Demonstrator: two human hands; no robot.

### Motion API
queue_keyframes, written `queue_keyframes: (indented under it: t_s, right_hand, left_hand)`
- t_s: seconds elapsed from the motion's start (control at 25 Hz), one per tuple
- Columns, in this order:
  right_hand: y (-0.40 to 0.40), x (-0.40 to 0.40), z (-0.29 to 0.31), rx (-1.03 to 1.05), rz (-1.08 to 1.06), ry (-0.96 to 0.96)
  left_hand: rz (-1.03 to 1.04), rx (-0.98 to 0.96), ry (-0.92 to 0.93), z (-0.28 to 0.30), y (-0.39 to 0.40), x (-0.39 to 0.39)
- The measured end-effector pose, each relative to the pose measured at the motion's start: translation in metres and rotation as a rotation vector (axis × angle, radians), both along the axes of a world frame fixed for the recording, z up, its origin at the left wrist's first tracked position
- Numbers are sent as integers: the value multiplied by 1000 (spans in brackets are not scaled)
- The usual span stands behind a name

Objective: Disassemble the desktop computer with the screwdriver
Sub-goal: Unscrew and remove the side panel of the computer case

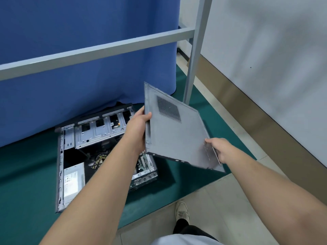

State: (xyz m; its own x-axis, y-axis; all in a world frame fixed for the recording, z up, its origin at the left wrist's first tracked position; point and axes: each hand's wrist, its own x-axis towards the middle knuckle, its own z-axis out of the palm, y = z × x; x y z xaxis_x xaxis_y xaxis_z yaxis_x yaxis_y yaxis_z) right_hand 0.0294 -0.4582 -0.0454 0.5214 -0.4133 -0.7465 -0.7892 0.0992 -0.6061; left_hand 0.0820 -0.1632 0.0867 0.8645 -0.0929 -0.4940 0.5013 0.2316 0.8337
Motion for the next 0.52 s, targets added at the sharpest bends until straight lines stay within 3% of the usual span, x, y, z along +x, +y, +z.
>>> queue_keyframes:
  t_s: [0.16,0.36,0.52]
  right_hand:
    - [-47,2,-22,-53,-152,58]
    - [-92,22,-46,-212,-78,162]
    - [-106,32,-72,-277,-99,107]
  left_hand:
    - [-91,142,106,-57,-33,16]
    - [-109,317,289,-129,-69,26]
    - [-148,436,408,-172,-81,39]
